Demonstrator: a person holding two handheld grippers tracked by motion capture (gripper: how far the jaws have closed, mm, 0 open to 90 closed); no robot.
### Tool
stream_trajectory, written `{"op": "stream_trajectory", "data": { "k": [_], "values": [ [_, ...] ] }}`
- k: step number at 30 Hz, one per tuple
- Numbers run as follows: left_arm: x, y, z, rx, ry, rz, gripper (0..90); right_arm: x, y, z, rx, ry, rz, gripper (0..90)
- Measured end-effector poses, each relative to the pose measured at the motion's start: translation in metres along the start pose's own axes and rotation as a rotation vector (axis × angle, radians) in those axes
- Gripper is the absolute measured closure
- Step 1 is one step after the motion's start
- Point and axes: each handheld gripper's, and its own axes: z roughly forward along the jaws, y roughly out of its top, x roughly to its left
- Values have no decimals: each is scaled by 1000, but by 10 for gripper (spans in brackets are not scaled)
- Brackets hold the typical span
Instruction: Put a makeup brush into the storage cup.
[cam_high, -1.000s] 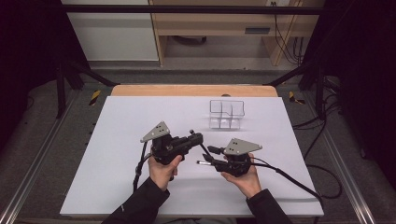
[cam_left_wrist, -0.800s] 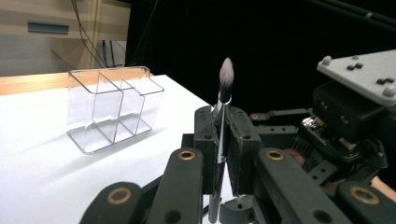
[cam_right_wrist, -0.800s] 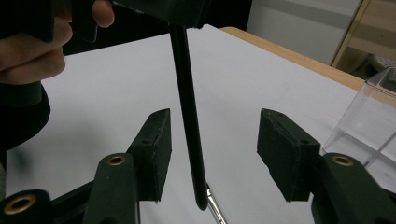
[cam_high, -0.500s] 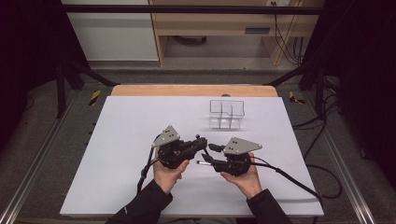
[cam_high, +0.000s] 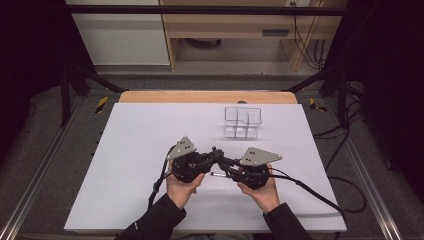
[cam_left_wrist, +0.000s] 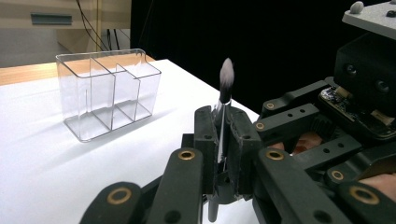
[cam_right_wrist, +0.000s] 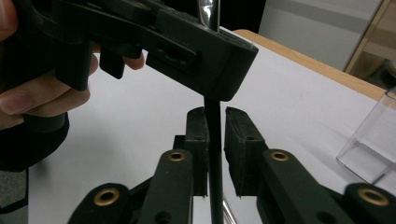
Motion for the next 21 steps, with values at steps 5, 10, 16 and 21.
{"op": "stream_trajectory", "data": {
  "k": [5,10,16,21],
  "values": [
    [1,0,1,9,-1,-4,836,1,-1,1,4,7,-10,832],
    [2,1,0,3,-9,5,785,0,-1,0,2,5,-5,837],
    [5,9,-12,-24,26,26,625,-4,-1,1,19,-29,9,837],
    [12,13,-28,-15,53,48,509,-10,1,-3,15,-59,30,837]
  ]
}}
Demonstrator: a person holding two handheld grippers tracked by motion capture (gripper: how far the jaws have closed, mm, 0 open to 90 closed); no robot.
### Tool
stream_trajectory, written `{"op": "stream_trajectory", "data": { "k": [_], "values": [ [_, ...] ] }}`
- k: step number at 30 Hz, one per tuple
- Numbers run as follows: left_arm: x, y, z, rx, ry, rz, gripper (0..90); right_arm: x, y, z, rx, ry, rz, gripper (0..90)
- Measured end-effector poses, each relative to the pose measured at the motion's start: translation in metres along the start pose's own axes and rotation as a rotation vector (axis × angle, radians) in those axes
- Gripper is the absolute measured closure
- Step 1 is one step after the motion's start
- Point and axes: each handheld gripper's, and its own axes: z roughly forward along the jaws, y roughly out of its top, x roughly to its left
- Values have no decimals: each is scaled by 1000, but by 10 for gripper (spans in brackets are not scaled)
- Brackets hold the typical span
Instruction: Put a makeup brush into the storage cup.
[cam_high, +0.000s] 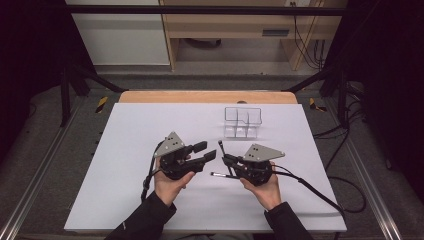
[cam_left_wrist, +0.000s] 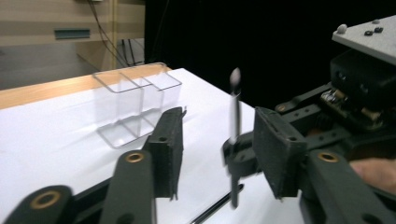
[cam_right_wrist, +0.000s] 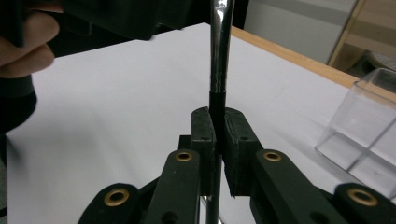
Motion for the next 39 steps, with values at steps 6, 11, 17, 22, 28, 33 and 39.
{"op": "stream_trajectory", "data": {
  "k": [6,11,17,22,28,33,39],
  "values": [
    [12,-1,-21,3,36,24,396,-7,3,-6,-16,-32,23,837],
    [22,-7,-37,14,74,44,297,-15,5,-12,-29,-60,32,836],
    [33,-14,-58,17,131,52,213,-25,12,-20,-66,-92,52,836],
    [43,-22,-74,18,169,49,165,-30,16,-27,-86,-124,57,836],
    [58,-34,-95,16,243,43,126,-36,20,-28,-106,-141,87,836],
    [64,-40,-107,19,281,40,99,-42,23,-29,-126,-155,115,835],
    [70,-50,-116,36,295,39,79,-49,31,-29,-145,-186,129,835]
  ]
}}
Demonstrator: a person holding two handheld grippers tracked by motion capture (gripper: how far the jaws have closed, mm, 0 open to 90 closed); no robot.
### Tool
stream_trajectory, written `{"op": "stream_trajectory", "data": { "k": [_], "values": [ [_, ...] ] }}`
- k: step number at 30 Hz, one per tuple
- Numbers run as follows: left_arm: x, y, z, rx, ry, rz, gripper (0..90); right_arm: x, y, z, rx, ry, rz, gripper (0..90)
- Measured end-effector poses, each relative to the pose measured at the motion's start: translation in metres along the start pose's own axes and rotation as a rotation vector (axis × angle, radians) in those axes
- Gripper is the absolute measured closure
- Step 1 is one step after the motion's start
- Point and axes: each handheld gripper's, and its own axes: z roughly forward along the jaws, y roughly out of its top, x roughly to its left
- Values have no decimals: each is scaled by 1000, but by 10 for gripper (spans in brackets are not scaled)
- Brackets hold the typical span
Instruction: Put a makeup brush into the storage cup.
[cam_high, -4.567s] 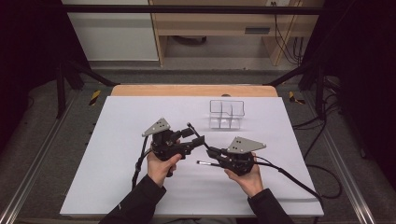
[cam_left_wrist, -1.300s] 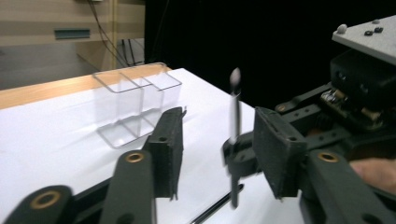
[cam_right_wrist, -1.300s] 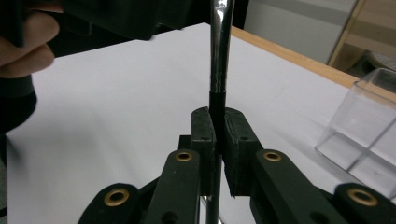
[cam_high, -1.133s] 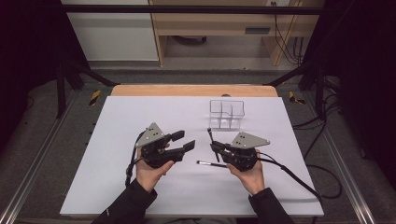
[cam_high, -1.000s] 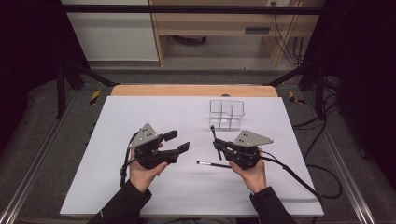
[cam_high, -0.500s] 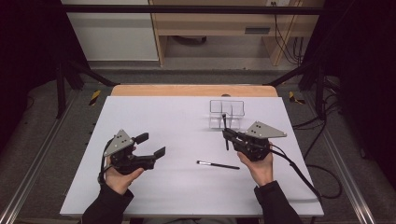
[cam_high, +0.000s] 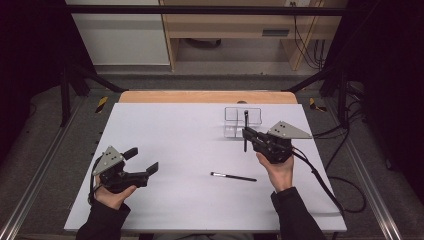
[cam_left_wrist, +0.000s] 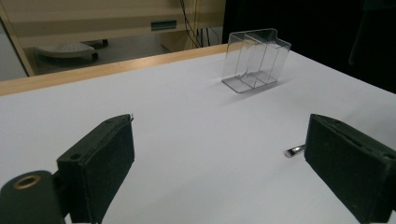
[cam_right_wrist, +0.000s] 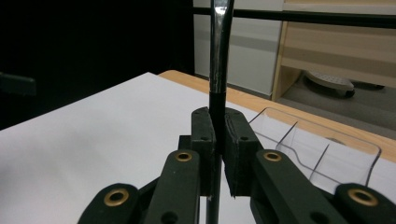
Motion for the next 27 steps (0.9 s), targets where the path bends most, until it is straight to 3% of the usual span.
{"op": "stream_trajectory", "data": {
  "k": [19,27],
  "values": [
    [22,-19,-15,14,63,-3,65,-17,10,17,-35,-69,49,835],
    [24,-25,-18,20,71,2,59,-24,13,28,-53,-105,76,835]
  ]
}}
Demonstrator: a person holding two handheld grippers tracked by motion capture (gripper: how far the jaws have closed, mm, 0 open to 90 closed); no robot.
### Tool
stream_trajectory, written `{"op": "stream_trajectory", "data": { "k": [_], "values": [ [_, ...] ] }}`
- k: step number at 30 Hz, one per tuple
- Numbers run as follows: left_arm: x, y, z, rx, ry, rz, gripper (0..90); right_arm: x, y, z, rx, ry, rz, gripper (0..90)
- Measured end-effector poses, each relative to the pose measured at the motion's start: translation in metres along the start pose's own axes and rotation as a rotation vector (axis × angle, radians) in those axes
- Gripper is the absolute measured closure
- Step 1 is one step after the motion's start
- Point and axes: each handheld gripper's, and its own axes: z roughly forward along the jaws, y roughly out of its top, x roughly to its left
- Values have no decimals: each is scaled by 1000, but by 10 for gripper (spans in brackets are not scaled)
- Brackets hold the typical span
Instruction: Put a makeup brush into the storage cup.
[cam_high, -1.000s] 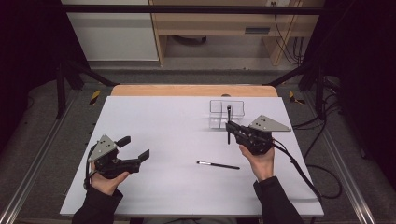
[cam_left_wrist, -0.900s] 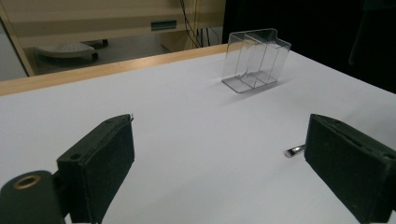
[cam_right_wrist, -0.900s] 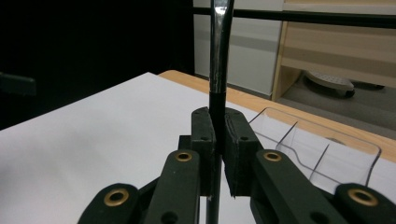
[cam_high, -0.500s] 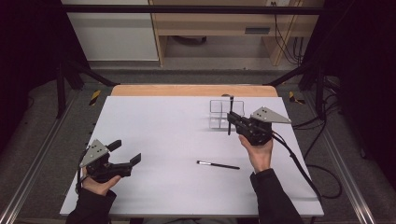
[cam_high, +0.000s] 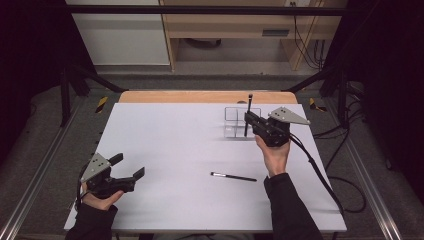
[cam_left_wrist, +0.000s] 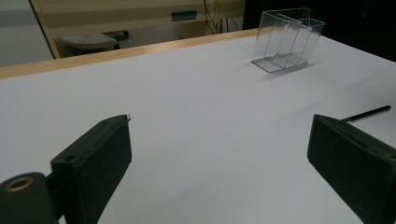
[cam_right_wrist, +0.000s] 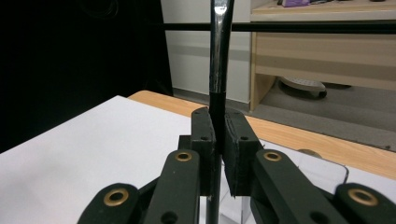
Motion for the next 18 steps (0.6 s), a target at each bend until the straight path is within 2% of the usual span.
{"op": "stream_trajectory", "data": {
  "k": [10,18],
  "values": [
    [-1,-1,2,10,-7,17,55,-14,12,16,-23,-57,28,835],
    [0,-1,3,4,-4,8,54,-23,20,32,-32,-94,42,835]
  ]
}}
